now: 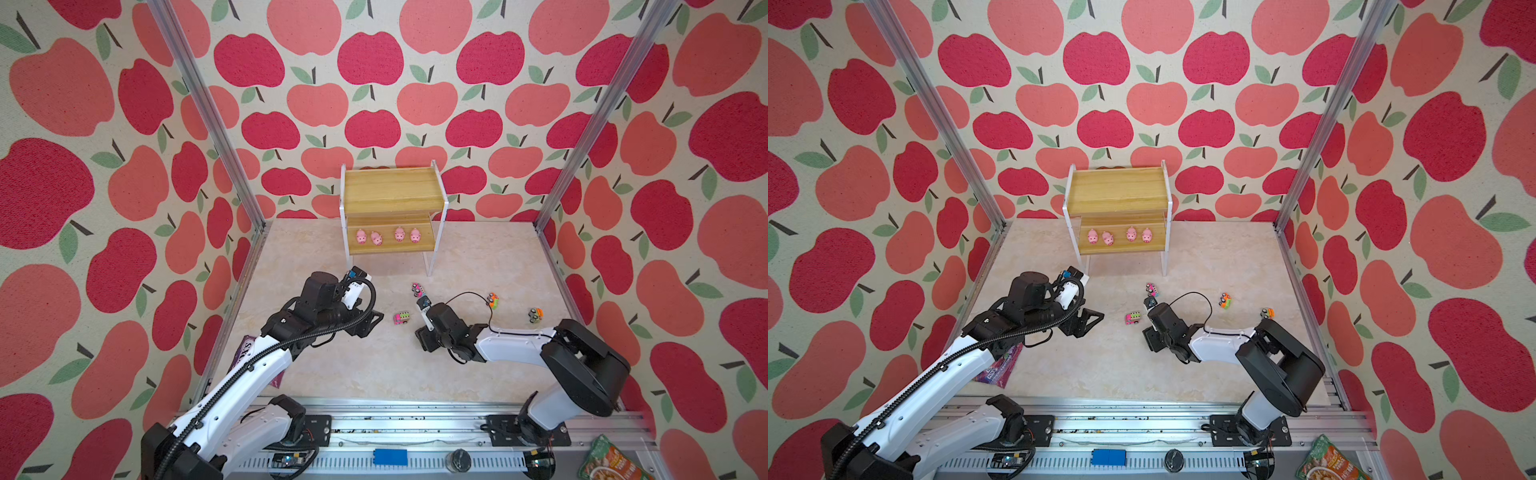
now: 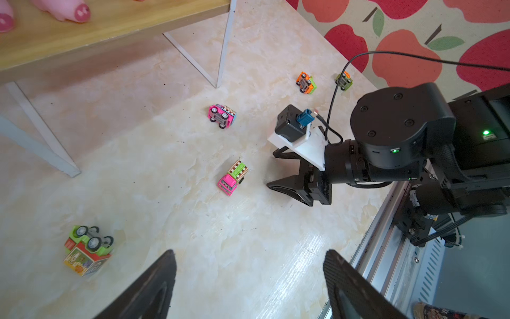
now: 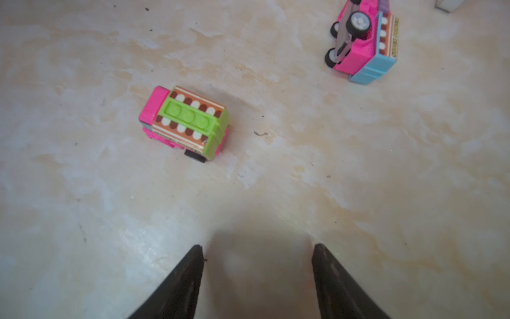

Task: Organize plastic toys on shelves
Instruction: Rotate the plastic toy at the center of the table, then pick up the plastic toy from the center of the table.

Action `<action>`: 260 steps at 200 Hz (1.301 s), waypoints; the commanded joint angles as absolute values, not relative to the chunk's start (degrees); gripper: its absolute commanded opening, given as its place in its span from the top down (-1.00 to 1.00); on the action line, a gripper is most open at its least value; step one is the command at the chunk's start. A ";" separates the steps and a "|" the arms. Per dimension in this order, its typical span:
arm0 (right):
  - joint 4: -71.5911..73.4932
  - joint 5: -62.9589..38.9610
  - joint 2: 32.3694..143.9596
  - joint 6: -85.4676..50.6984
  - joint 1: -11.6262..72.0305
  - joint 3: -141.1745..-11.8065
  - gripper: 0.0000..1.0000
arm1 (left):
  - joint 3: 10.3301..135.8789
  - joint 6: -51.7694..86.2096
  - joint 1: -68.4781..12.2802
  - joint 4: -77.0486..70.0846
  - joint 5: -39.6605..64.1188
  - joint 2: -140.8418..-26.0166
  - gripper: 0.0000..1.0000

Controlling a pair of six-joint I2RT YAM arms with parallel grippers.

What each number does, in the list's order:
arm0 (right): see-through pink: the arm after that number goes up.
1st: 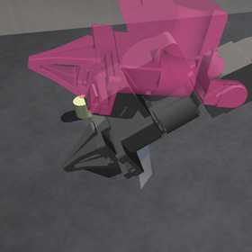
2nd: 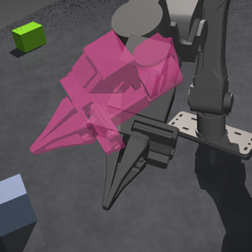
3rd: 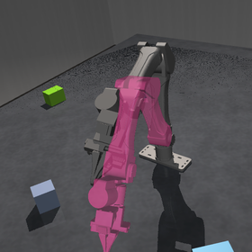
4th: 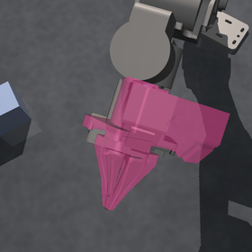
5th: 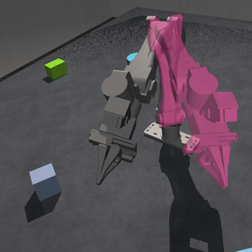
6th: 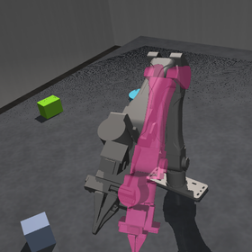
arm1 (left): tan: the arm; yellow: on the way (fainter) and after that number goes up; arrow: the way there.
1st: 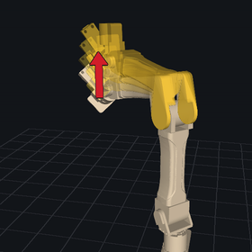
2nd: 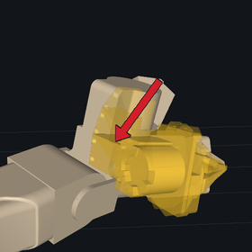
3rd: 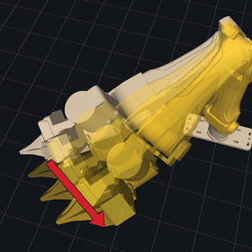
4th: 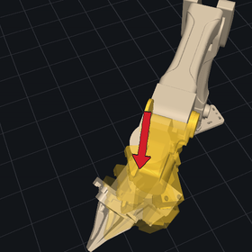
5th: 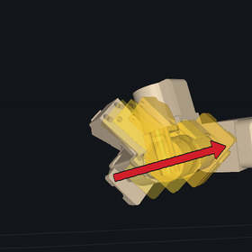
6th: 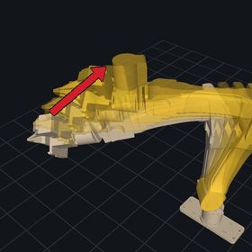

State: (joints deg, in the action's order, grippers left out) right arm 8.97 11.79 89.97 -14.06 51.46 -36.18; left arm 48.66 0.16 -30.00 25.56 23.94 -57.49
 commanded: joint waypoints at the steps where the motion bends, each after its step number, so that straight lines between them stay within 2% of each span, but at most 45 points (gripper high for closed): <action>1: 12.90 10.08 88.94 -15.34 51.24 -35.09 -0.32 | 47.32 -2.99 -31.63 22.77 25.57 -60.08 -0.72; 38: 21.30 7.22 87.30 -15.39 51.06 -29.95 -0.34 | 47.63 -6.49 -38.86 21.71 19.51 -68.58 -0.70; 65: 23.25 6.38 85.90 -15.08 50.76 -27.99 -0.34 | 48.86 -6.43 -41.02 17.01 15.49 -77.47 -0.69; 105: 27.00 3.97 83.69 -14.27 50.19 -24.82 -0.35 | 47.55 -12.03 -39.31 1.96 14.36 -88.41 -0.67; 151: 30.55 1.76 82.65 -13.18 49.51 -22.35 -0.35 | 46.67 -16.77 -35.10 -8.79 21.49 -94.86 -0.67; 204: 39.48 -4.07 85.18 -14.30 45.19 -19.49 -0.33 | 50.08 -20.85 -35.64 -9.55 23.73 -101.62 -0.47; 260: 44.52 -6.70 86.76 -15.31 42.67 -17.76 -0.30 | 50.15 -20.99 -37.48 -11.21 19.86 -102.41 -0.01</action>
State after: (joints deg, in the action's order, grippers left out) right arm 40.75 -4.23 86.28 -14.55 43.31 -18.59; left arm 49.12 -20.29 -36.93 -9.26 21.17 -102.56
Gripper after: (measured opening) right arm 0.654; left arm 0.547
